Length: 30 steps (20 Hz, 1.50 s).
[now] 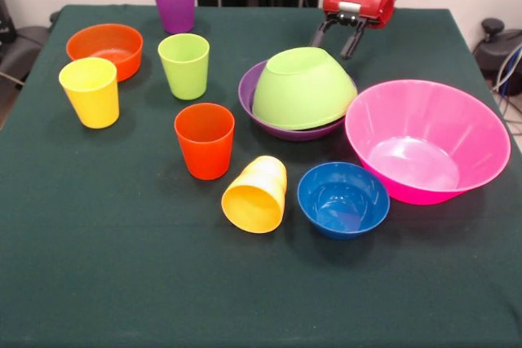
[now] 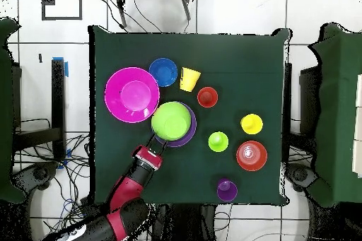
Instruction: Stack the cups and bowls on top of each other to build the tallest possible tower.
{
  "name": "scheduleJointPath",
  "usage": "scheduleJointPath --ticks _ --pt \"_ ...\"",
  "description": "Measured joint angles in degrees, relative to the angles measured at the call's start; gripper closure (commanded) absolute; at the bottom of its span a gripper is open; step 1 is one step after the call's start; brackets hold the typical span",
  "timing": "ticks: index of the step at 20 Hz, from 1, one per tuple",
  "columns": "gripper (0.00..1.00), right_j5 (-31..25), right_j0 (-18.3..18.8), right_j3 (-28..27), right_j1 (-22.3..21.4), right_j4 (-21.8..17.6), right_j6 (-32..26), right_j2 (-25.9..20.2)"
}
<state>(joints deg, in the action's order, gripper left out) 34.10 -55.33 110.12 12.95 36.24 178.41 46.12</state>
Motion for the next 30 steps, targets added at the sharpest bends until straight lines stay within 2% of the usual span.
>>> scheduleJointPath --ticks 5,7,13,18,23,30 --pt "0.0 -0.05 0.67 0.01 -1.23 -2.54 0.0 -0.01" --pt "0.0 -0.05 1.36 0.02 -2.81 -5.14 0.0 0.01" --pt "0.0 -0.05 3.24 0.04 -6.26 -9.25 0.0 0.04" --pt "0.0 -0.05 3.91 0.04 -7.12 -9.39 0.0 0.04" --pt "0.0 -0.05 4.52 0.05 -9.33 -11.94 0.0 0.06" --pt "0.0 -0.06 4.62 0.07 -10.8 -12.63 0.0 0.04"
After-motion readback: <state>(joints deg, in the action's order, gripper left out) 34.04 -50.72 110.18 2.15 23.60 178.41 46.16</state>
